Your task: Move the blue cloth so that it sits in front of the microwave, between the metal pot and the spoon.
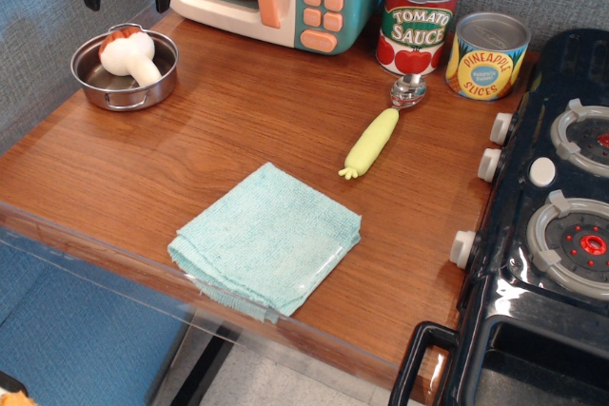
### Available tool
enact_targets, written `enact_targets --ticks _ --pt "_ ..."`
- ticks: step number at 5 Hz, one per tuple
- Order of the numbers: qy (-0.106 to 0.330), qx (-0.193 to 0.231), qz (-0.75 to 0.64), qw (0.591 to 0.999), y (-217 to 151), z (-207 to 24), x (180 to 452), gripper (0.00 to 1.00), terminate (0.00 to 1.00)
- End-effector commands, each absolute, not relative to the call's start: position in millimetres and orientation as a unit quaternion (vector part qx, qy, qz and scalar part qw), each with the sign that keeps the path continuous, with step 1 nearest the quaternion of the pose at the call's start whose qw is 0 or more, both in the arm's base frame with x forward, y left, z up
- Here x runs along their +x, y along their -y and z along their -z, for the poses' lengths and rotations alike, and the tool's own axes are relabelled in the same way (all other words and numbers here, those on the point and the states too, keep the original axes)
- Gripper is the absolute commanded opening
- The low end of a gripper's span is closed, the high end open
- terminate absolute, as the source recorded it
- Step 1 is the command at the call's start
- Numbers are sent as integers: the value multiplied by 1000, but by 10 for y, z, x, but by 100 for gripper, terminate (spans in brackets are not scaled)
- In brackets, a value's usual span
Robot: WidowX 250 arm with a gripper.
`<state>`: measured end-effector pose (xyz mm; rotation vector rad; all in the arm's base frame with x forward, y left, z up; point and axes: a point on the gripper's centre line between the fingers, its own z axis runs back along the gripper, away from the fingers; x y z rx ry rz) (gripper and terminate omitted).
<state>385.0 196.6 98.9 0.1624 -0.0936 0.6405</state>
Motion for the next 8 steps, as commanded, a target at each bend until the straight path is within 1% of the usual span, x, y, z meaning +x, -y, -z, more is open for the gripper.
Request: enact_targets --ticks 1,2,3,4,5,6,7,8 --pt "46 80 -314 945 -1966 -989 3850 100 0" --pt "48 73 -277 957 -1649 -1041 3608 100 0" --pt "57 49 -242 967 -1336 -1160 3302 100 0" --pt "51 -1 -189 981 -977 -1218 2945 100 0" --pt "35 -20 -124 991 -711 -1027 2702 100 0" --pt "34 -18 -62 997 -415 -799 2570 100 0" --pt "28 6 -18 999 -193 -529 2556 100 0" --pt "21 38 19 999 -8 -251 2554 100 0"
